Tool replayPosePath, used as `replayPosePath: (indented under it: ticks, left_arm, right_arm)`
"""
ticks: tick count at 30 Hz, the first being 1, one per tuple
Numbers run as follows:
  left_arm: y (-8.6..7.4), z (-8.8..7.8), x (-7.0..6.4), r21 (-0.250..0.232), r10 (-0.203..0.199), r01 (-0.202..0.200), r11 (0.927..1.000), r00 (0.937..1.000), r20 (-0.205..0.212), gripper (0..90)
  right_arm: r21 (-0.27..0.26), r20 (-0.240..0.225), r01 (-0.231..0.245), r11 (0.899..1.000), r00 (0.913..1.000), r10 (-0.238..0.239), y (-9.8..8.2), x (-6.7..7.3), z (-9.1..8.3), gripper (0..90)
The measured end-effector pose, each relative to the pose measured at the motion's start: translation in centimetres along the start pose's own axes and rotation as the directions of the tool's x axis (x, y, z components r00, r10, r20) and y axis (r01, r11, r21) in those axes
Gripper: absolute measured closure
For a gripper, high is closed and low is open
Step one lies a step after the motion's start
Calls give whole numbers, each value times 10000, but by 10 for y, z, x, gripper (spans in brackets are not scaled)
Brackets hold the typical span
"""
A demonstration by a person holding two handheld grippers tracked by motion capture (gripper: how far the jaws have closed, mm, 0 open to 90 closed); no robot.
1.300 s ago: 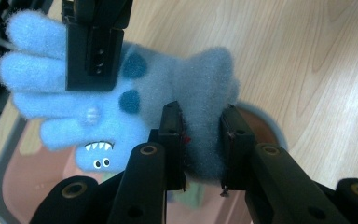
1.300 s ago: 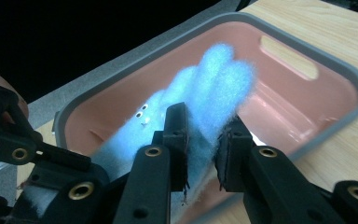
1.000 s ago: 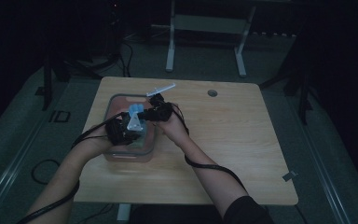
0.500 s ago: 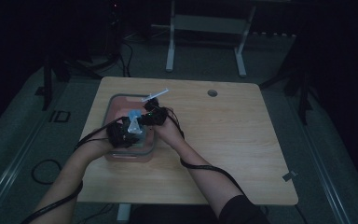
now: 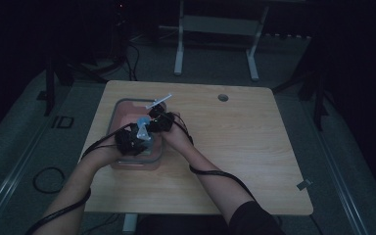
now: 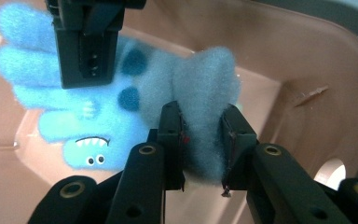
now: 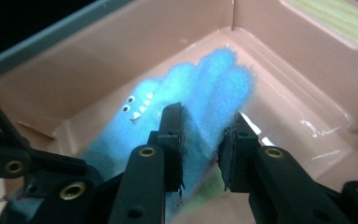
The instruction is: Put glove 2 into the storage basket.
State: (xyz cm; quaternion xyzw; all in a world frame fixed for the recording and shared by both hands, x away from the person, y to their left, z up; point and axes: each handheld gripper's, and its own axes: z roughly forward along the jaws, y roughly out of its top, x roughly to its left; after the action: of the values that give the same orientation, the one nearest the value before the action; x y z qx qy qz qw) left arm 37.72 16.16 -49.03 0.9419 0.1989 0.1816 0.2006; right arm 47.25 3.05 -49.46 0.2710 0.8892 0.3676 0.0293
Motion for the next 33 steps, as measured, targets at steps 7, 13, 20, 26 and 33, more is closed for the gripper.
replayPosePath:
  ticks: [7,13,20,26,33]
  left_arm:
    - [1,4,1,141,-169,167,9998,9998,118,714]
    - [1,6,1,113,-379,376,9992,9990,248,694]
    - [2,5,3,83,-659,656,9978,9968,443,591]
    - [5,-6,3,-324,-928,919,9952,9954,-259,357]
    - [8,-21,6,-1267,-1954,1952,9726,9807,107,155]
  right_arm:
    - [58,-89,-99,9999,9999,100,1,-7,2,634]
    - [-291,78,-243,9993,9997,246,7,-14,-12,581]
    - [-492,-66,-220,9985,9997,217,6,-18,-28,536]
    - [-766,-439,-38,9971,9990,4,1,-15,-44,532]
    - [-1106,-882,51,9939,9960,-150,-11,-11,-64,510]
